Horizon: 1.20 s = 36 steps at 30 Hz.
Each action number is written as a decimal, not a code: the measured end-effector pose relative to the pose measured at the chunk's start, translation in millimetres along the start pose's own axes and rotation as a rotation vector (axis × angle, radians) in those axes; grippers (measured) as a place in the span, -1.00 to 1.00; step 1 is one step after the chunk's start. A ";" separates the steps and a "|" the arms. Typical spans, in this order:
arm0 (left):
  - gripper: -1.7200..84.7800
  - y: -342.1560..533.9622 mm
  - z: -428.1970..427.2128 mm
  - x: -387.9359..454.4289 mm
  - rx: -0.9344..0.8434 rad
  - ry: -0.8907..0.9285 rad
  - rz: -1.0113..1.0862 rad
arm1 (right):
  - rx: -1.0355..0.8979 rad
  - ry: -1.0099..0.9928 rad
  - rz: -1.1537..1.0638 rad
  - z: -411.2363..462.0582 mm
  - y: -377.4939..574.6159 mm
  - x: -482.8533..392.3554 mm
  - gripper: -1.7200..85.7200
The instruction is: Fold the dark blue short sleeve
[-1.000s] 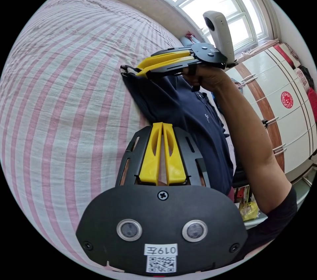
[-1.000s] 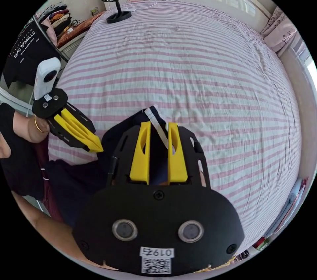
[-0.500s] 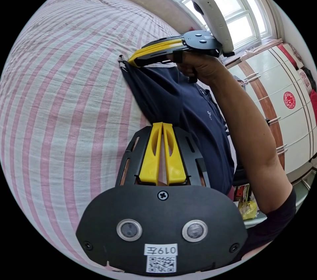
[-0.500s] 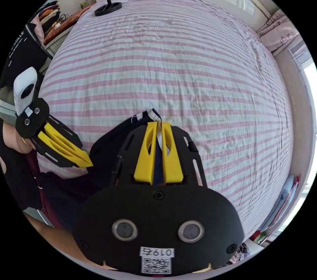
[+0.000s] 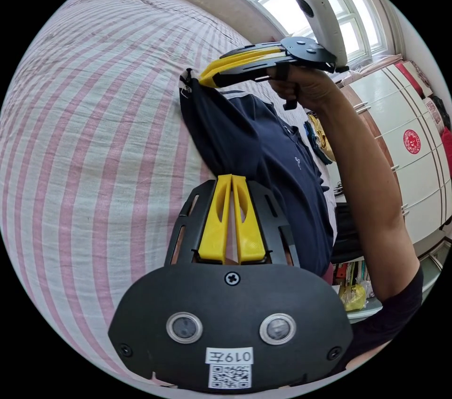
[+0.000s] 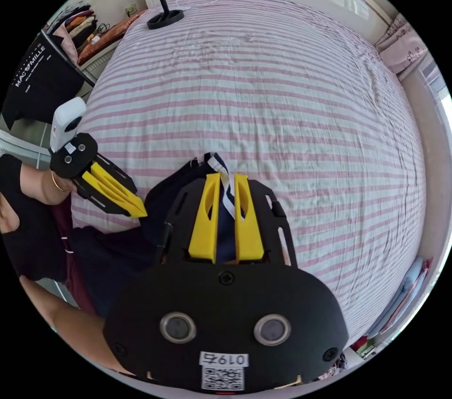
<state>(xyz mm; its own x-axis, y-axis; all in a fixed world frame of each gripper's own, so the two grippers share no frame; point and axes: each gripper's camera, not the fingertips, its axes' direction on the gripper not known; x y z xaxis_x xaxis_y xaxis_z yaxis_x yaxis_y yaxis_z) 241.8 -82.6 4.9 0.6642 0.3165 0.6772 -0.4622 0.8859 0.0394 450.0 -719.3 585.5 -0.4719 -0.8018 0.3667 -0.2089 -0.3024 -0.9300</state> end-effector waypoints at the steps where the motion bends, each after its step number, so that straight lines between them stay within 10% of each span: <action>1: -0.94 -0.2 -0.7 -0.1 0.000 0.002 0.000 | -0.043 0.069 -0.037 7.8 -9.0 -10.3 -0.85; 36: -0.94 -2.0 -13.1 10.3 -0.012 0.028 0.004 | -0.176 -0.021 -0.020 11.9 -57.1 6.0 -0.83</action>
<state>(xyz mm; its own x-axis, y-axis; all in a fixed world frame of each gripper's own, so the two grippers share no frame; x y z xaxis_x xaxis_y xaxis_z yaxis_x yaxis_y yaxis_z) 257.2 -76.7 2.2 0.6788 0.3293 0.6564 -0.4582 0.8884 0.0282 469.3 -712.9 640.5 -0.4489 -0.8076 0.3825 -0.3656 -0.2246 -0.9033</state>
